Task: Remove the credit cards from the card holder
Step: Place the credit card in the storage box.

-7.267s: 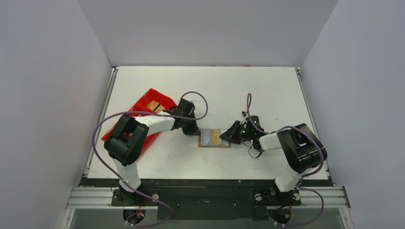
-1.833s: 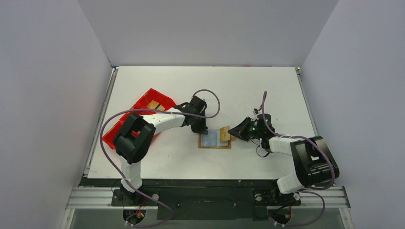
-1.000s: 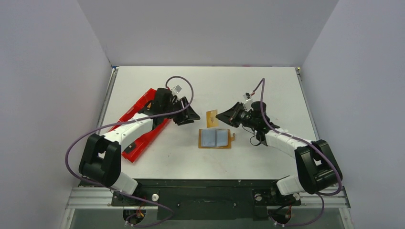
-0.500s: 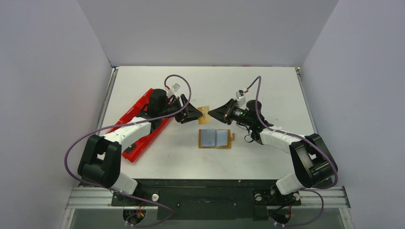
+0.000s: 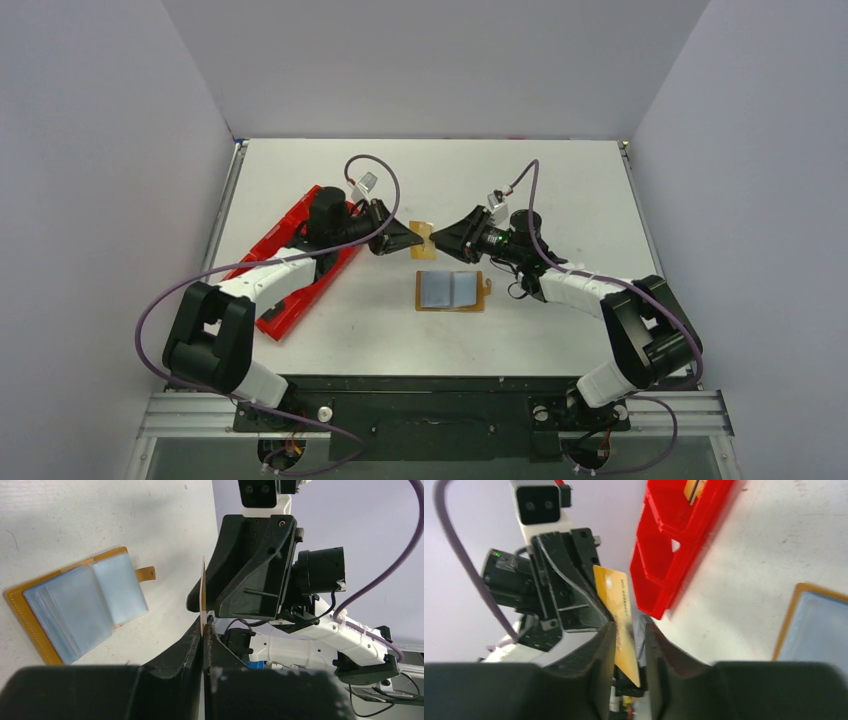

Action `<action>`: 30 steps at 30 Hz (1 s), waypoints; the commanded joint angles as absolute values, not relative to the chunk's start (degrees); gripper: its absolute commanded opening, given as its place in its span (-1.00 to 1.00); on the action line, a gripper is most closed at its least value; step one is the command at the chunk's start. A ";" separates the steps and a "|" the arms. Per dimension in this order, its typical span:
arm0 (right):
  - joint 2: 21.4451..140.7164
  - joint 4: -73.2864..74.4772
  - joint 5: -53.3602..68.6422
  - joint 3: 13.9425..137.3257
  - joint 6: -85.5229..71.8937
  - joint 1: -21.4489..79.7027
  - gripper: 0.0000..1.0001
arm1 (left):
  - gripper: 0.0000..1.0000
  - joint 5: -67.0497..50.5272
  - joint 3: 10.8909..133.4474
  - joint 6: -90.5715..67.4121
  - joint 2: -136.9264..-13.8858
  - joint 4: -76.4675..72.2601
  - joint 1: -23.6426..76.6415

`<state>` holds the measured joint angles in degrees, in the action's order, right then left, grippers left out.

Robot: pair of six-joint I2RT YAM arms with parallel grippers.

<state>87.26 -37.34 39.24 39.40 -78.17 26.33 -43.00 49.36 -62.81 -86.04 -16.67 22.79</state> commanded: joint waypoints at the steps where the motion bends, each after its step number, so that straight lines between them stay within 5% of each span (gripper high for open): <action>1: 85.33 -33.85 38.30 42.09 -73.38 26.95 -0.10 | -1.00 -43.27 48.97 -62.91 -85.11 -19.92 22.68; 3: 84.32 -31.14 37.39 42.50 -71.44 26.97 0.30 | -1.00 -43.01 48.85 -62.84 -85.04 -19.77 22.68; 8: 81.05 -18.18 32.72 44.43 -63.77 26.90 0.54 | -1.00 -41.47 49.30 -61.37 -84.17 -17.09 22.68; 18: 75.32 4.78 19.51 47.28 -51.05 26.41 0.55 | -1.00 -27.23 52.52 -53.69 -79.96 1.87 20.73; 30: 74.47 8.63 17.61 47.79 -45.57 26.11 0.55 | -1.00 -15.97 62.70 -50.47 -85.56 16.78 10.46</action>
<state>76.49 7.99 19.40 45.63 -48.47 26.61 -21.30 57.69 -52.84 -82.91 11.42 14.17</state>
